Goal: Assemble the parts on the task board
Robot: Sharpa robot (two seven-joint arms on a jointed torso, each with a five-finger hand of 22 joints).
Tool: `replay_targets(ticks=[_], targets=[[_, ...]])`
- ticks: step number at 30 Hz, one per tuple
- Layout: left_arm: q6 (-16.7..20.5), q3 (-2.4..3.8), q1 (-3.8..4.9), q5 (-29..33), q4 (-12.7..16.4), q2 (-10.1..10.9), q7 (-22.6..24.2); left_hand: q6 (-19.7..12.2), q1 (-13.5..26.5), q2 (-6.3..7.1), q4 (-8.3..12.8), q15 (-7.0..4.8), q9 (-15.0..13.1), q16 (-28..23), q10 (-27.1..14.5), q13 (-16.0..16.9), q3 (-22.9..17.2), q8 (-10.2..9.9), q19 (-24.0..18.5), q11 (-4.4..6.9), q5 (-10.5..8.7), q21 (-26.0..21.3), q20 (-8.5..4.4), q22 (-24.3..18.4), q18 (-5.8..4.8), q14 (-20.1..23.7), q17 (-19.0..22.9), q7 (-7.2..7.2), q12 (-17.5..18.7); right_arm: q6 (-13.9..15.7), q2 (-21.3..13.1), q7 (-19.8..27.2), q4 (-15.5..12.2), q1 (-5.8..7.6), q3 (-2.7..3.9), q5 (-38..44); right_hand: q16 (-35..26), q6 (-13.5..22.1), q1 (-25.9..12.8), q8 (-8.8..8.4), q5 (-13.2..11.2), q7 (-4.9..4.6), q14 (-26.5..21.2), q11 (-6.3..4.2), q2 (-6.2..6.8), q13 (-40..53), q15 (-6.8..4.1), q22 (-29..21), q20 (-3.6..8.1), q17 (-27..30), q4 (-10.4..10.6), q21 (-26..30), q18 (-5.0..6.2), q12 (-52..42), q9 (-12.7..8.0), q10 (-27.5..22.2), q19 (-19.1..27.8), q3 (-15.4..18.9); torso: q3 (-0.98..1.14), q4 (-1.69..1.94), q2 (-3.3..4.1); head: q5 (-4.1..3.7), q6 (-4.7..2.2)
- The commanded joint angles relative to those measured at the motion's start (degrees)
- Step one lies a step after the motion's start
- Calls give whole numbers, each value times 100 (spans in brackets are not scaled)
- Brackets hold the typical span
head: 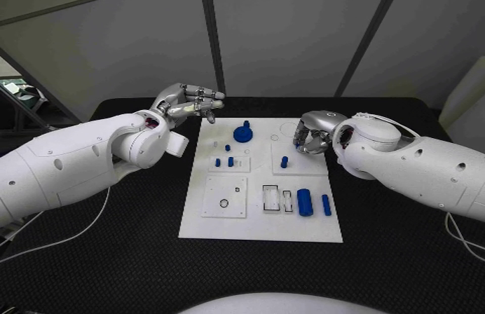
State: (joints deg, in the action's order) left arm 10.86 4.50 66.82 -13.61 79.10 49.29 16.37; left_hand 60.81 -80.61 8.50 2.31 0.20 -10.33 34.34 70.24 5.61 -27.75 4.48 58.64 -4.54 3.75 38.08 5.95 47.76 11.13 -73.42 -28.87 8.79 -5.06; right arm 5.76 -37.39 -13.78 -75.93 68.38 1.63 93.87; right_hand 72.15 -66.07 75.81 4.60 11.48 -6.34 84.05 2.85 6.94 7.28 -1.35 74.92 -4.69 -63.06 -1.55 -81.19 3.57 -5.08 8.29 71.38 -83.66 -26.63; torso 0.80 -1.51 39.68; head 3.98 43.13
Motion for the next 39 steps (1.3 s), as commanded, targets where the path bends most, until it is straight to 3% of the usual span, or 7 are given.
replay_targets(ticks=[1,15,26,32,39], targets=[[19,5,8,38,1,-5,92,14,-14,-46,38,1,9,-38,17,-5,7,-32,-39,-42,38,-21,18,-6,-70,39,4,27,-25,-208,0,-168,-23,-45,-34,233,-22,-52,12,33,-5,6,108,0,-61,3,-47,506,16,10,-55,-30,-93,-14,18,46,-75,0,2,-6,-4,-4,-2],[42,5,8,37,-10,-2,81,22,-23,-43,52,1,9,-50,18,-6,13,-31,-40,-44,42,-24,19,-6,-69,40,10,28,-27,575,-152,-63,-251,-63,-31,169,-7,-83,0,23,51,10,116,-7,-86,-7,-59,631,35,8,-99,-136,-125,14,29,89,-143,10,-2,0,-15,-20,-28],[51,5,8,36,-30,-2,72,22,-24,-42,54,1,10,-52,18,-6,14,-31,-40,-44,43,-25,19,-5,-69,40,11,28,-27,1008,-388,25,-544,-62,-26,-18,-2,-88,-12,20,55,13,119,-9,-80,-9,-60,695,36,5,-105,-191,-142,20,30,95,-179,20,-4,-8,-13,-33,-76],[52,5,8,36,-41,2,69,22,-24,-42,54,1,10,-52,18,-6,14,-31,-40,-44,43,-25,19,-5,-69,40,11,28,-27,1107,-595,-6,-887,-60,-20,-159,2,-90,-14,20,56,14,120,-10,-78,-10,-60,705,37,1,-108,-199,-144,22,31,98,-184,22,-2,-5,-9,-32,-93],[46,4,8,36,-54,-12,66,22,-24,-42,54,1,10,-52,18,-6,14,-31,-40,-44,43,-25,19,-5,-69,40,11,28,-27,1201,-710,-39,-1410,-60,26,-441,6,-97,-14,19,61,18,122,-14,-79,-12,-62,733,39,0,-118,-223,-151,27,33,105,-200,24,5,-10,0,38,-112]])
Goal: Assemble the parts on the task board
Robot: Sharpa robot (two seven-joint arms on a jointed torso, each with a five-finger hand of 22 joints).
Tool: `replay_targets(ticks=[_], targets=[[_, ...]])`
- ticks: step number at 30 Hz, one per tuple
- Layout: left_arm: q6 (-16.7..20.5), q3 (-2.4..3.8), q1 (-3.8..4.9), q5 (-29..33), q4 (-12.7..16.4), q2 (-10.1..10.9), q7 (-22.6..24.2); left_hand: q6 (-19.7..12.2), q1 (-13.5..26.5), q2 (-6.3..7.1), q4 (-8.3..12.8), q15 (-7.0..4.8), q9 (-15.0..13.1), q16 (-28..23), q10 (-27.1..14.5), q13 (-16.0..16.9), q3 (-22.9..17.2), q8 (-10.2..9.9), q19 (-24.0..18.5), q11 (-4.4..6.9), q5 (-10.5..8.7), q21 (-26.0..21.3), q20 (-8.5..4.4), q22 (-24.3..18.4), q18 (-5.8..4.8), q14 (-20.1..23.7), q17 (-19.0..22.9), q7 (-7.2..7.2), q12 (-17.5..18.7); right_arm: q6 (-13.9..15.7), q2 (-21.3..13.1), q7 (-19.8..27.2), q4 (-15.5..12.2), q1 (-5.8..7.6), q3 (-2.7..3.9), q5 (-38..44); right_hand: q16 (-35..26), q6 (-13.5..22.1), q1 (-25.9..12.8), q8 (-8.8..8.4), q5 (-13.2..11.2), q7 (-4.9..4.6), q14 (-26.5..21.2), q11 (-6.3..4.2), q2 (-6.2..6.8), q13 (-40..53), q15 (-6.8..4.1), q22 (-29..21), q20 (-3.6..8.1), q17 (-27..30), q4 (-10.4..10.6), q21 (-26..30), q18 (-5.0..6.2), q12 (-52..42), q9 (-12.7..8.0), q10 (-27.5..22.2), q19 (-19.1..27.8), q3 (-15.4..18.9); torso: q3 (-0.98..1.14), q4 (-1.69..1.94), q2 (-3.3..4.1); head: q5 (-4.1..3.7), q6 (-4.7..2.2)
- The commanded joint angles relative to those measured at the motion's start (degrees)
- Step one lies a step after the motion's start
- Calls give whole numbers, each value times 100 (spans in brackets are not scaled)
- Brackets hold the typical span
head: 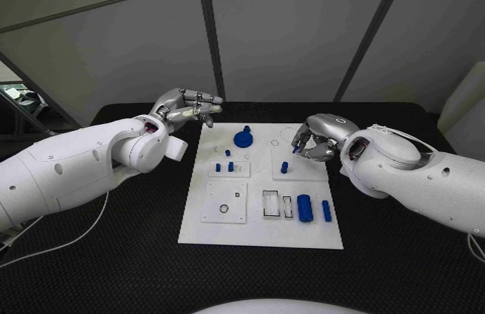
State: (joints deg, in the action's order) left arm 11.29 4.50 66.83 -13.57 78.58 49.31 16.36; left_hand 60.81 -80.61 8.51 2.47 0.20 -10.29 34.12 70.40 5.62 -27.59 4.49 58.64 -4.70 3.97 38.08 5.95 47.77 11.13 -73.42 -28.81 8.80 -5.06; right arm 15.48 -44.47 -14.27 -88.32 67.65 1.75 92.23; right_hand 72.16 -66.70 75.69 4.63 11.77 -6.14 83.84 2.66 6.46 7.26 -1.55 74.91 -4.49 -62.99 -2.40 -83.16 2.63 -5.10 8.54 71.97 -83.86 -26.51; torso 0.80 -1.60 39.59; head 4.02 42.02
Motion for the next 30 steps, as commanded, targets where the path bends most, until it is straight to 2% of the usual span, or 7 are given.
replay_targets(ticks=[1,7,11,18,22,25,30], targets=[[1,4,8,32,-5,-21,66,23,-24,-42,38,1,6,-29,2,-7,-2,-31,-40,-28,21,-25,19,-7,-69,40,6,28,-27,237,3,12,-253,13,20,-313,5,-34,-2,15,31,-2,143,4,-31,-10,-43,734,19,-6,-33,-25,-58,29,9,46,-180,12,5,0,9,52,-3],[-9,4,8,32,-23,-68,62,19,-20,-43,42,4,8,-38,-4,-9,5,-36,-40,-32,24,-28,20,-6,-70,38,11,33,-26,198,211,46,-582,13,34,-403,6,-35,-2,14,33,-2,144,4,-31,-10,-44,767,19,-6,-36,-54,-67,31,9,47,-199,12,0,11,9,142,23],[-15,4,8,32,-28,-94,56,19,-20,-43,42,4,8,-38,-4,-9,5,-36,-40,-32,24,-28,20,-6,-70,38,11,33,-26,143,379,68,-650,12,35,-343,-1,-33,-2,11,35,-2,142,4,-33,-12,-45,813,20,6,-40,-92,-79,34,9,47,-225,12,-9,29,12,192,60],[-28,4,8,32,-53,-173,49,19,-20,-43,42,4,8,-38,-4,-9,5,-36,-40,-32,24,-28,20,-6,-70,38,11,33,-26,-17,674,106,-700,-38,22,-185,-7,-30,-1,5,39,-4,141,5,-38,-15,-46,821,22,18,-47,-100,-80,42,8,46,-229,10,-10,24,17,341,114],[-35,4,9,32,-68,-220,37,18,-20,-44,42,4,9,-40,-5,-9,6,-38,-40,-33,24,-28,21,-6,-70,37,12,34,-25,-133,849,126,-631,-115,-29,-129,-7,-27,-1,1,40,-5,140,6,-44,-16,-46,823,23,21,-50,-102,-81,47,8,45,-231,8,-14,11,12,404,145],[-43,3,10,32,-76,-247,25,15,-19,-47,43,5,11,-43,-7,-10,8,-40,-40,-34,24,-29,21,-6,-70,36,14,35,-25,-226,967,137,-568,-163,-110,-82,-8,-26,-2,0,41,-6,140,6,-47,-17,-47,823,23,23,-52,-102,-81,49,8,45,-231,7,-9,9,17,441,178],[-55,2,12,31,-83,-275,8,15,-19,-49,43,6,11,-44,-7,-10,8,-40,-40,-35,24,-30,22,-6,-70,35,14,35,-25,-373,1129,116,-433,-224,-191,22,-11,-22,-2,-6,43,-8,139,8,-52,-20,-47,816,24,29,-56,-96,-79,55,7,42,-227,5,-9,9,9,483,237]])
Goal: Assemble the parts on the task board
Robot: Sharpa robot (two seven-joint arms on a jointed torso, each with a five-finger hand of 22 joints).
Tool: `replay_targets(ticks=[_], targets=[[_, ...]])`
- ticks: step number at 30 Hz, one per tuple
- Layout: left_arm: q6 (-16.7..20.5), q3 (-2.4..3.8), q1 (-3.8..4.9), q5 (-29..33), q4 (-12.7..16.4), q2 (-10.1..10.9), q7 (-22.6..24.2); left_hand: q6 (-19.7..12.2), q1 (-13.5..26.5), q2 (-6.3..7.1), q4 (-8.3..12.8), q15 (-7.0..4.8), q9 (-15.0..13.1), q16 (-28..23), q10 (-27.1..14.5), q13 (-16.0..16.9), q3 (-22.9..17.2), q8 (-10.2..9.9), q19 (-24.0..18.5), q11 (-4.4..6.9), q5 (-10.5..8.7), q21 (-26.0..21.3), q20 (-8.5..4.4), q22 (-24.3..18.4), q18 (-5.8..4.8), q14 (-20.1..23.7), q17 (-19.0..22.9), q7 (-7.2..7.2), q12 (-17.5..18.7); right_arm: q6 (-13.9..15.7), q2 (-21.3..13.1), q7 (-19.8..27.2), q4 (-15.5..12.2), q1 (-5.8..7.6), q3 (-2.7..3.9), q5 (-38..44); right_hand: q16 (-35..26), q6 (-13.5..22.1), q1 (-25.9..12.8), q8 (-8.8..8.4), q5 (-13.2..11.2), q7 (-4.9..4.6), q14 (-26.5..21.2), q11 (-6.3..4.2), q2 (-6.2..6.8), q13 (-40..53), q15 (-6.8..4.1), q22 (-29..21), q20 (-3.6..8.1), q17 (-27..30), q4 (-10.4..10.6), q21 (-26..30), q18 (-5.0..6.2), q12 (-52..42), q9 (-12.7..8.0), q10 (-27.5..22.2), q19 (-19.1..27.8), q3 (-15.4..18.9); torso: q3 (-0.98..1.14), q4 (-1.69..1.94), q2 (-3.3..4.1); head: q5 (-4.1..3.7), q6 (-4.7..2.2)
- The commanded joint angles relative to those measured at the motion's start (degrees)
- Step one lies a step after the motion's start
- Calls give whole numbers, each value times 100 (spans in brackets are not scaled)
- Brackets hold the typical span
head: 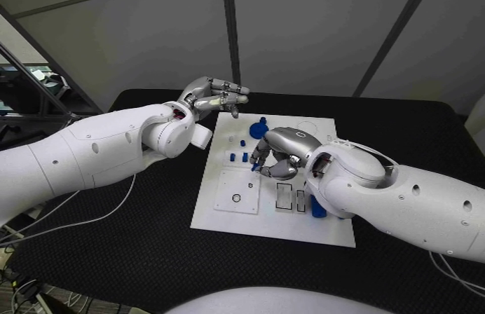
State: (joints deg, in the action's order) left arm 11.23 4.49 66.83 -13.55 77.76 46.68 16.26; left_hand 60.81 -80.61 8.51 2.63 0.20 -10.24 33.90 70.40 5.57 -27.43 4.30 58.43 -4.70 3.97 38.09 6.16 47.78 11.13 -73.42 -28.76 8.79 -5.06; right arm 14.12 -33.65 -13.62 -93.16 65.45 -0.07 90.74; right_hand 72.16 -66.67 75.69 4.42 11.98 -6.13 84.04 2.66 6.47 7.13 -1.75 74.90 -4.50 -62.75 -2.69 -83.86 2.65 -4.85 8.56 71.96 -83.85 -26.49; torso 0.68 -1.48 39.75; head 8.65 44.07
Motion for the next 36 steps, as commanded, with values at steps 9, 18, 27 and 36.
replay_targets(ticks=[9,18,27,36], targets=[[-38,3,14,28,-13,-48,4,15,-18,-53,27,6,6,-26,-8,-5,-7,-22,-19,-35,23,-31,1,-7,-71,35,11,36,-25,-441,230,68,298,-59,-51,298,-21,-11,-14,0,21,-16,114,15,-53,-13,-24,796,25,24,-38,-9,-74,50,2,32,-215,6,1,7,-6,81,80],[-41,3,19,28,-38,-90,-1,15,-18,-53,27,6,6,-26,-8,-5,-7,-22,-19,-35,23,-31,1,-7,-71,35,11,36,-25,-643,304,98,349,-113,-57,316,-17,-5,-22,-6,20,-19,115,19,-51,-16,-22,802,24,22,-41,-14,-76,58,1,28,-218,10,0,-2,-4,102,119],[-54,3,28,27,-59,-96,-14,17,-15,-67,24,9,7,-32,-9,-6,-6,-22,-20,-37,22,-34,3,-7,-72,33,14,37,-25,-672,331,107,363,-150,-60,320,-20,-4,-26,-9,20,-20,114,20,-55,-18,-21,803,24,26,-41,-15,-76,62,1,26,-218,9,2,-7,-6,126,153],[-60,3,32,27,-76,-103,-20,17,-15,-67,24,9,7,-32,-9,-6,-6,-22,-20,-37,22,-34,3,-7,-72,33,14,37,-25,-702,339,128,385,-160,-62,321,-20,-4,-26,-9,20,-20,114,20,-55,-18,-21,803,24,26,-41,-15,-76,62,1,26,-218,9,5,-7,-10,140,162]])
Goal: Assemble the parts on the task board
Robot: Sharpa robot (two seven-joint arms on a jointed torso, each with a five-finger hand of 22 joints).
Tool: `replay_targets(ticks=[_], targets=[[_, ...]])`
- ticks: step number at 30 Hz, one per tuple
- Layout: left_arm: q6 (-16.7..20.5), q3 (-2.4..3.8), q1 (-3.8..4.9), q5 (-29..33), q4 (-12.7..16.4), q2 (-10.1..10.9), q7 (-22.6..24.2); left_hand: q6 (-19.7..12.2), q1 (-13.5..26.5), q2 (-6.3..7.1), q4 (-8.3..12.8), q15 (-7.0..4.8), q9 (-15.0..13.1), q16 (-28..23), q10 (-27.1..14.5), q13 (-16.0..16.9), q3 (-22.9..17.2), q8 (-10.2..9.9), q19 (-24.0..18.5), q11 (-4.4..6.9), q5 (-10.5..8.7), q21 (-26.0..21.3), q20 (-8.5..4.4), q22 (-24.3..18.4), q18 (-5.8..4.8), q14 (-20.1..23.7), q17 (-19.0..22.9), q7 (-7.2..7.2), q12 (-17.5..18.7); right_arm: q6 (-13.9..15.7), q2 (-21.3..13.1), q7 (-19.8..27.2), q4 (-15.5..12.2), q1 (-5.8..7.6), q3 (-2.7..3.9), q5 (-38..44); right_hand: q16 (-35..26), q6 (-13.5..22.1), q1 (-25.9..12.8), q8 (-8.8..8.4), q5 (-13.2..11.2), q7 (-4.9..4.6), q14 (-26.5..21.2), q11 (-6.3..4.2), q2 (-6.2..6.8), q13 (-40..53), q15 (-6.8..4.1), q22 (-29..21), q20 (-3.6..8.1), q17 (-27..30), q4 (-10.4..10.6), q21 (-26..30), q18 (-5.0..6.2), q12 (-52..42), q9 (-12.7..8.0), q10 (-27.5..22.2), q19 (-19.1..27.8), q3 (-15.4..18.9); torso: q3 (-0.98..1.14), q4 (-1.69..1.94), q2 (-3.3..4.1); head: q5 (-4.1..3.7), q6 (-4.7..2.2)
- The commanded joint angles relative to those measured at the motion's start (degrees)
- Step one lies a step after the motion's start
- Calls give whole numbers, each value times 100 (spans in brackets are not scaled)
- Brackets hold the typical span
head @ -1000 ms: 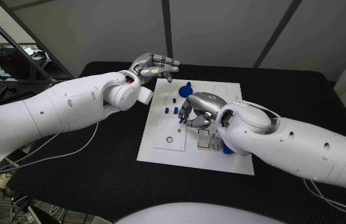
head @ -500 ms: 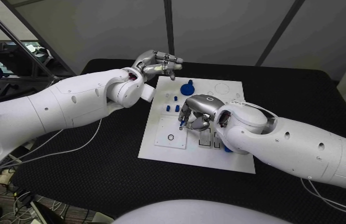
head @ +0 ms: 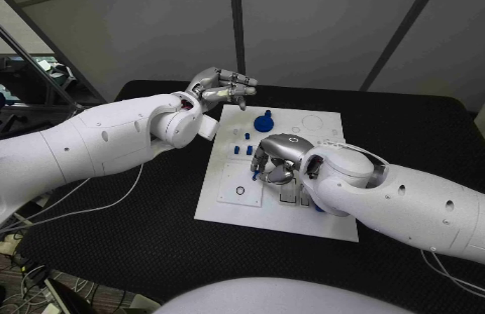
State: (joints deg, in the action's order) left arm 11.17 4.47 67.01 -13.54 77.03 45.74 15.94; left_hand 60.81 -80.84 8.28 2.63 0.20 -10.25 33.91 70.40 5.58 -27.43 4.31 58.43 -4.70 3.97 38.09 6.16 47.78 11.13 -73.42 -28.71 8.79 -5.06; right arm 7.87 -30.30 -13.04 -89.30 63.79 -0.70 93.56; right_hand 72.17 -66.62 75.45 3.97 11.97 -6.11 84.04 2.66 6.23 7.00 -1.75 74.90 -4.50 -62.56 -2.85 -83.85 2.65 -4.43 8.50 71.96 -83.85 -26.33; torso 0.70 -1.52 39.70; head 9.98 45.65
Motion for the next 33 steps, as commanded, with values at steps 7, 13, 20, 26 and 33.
replay_targets(ticks=[7,13,20,26,33], targets=[[-54,5,14,26,-16,-12,9,17,7,-45,24,9,8,-34,-9,-7,-6,-23,-20,-37,22,-34,3,-7,-72,33,10,37,-25,-116,9,55,28,5,-1,43,-21,-9,-9,33,20,-23,113,22,-37,-6,-20,813,23,10,-26,-23,-79,23,7,26,-224,-6,5,-5,-4,12,6],[-57,5,15,26,-19,-16,0,20,10,-55,24,11,10,-42,-9,-8,-2,-24,-22,-37,20,-38,5,-8,-72,32,14,37,-27,-144,42,35,79,4,-4,76,-20,-10,-11,32,20,-23,113,22,-43,-7,-20,813,23,10,-26,-23,-79,25,8,27,-224,-7,3,-2,-1,8,-3],[-60,5,16,26,-20,-26,-3,20,10,-55,24,11,10,-42,-9,-8,-2,-24,-22,-37,20,-38,5,-8,-72,32,14,37,-27,-172,77,35,88,4,-110,89,-20,-10,-11,32,20,-23,113,22,-43,-7,-20,813,23,10,-26,-23,-79,25,8,27,-224,-7,0,-1,-3,24,5],[-59,5,18,26,-23,-30,-5,20,10,-55,24,11,10,-42,-9,-8,-2,-24,-22,-37,20,-38,5,-8,-72,32,14,37,-27,-203,125,43,113,4,-163,91,-20,-10,-11,32,20,-23,113,22,-43,-7,-20,813,23,10,-26,-23,-79,25,8,27,-224,-7,2,0,0,30,14],[-60,5,20,26,-25,-34,-10,20,10,-55,24,11,10,-42,-9,-8,-2,-24,-22,-37,20,-38,5,-8,-72,32,14,37,-27,-115,162,22,140,2,-185,93,-43,186,-119,-55,-1,-85,100,80,17,-58,22,777,3,64,-29,11,-69,99,-40,-136,-199,24,0,-1,-3,31,20]])
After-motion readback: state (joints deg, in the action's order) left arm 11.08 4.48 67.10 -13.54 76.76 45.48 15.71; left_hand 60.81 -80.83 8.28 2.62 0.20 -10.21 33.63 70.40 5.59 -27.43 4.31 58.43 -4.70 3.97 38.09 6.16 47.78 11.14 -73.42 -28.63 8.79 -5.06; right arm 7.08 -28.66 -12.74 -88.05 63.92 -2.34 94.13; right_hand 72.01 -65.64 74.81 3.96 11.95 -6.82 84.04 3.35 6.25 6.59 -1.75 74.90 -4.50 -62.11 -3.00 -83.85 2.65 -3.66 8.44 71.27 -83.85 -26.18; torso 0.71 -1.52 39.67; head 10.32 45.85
